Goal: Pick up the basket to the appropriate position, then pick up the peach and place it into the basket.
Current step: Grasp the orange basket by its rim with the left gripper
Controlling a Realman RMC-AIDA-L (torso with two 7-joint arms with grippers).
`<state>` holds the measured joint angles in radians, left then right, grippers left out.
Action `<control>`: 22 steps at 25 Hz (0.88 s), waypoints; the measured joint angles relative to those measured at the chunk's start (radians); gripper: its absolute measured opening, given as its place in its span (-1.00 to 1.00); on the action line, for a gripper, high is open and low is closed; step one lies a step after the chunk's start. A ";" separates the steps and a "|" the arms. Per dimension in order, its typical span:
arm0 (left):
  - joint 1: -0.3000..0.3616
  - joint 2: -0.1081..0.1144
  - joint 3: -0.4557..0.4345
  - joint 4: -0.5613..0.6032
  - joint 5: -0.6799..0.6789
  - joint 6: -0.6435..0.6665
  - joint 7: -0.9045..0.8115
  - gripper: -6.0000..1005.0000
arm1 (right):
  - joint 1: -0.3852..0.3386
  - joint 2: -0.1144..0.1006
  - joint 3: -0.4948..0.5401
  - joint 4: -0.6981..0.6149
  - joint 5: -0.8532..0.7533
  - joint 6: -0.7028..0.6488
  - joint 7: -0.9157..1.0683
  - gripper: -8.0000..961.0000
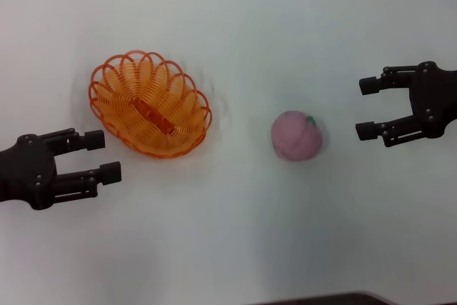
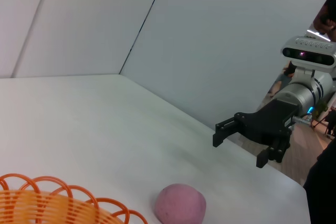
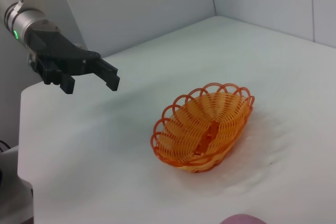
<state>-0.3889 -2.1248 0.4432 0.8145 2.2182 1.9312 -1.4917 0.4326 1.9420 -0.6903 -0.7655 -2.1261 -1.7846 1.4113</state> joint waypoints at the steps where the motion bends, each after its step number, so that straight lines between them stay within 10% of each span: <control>1: 0.000 0.000 0.000 0.000 0.000 0.000 0.000 0.56 | 0.000 0.000 0.000 0.000 0.000 0.000 0.000 0.93; 22: 0.001 -0.007 -0.008 0.000 0.000 -0.023 -0.002 0.56 | -0.001 0.000 0.000 0.000 -0.002 0.005 0.000 0.91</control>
<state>-0.3881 -2.1318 0.4356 0.8145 2.2182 1.9081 -1.4941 0.4311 1.9419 -0.6903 -0.7654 -2.1277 -1.7794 1.4112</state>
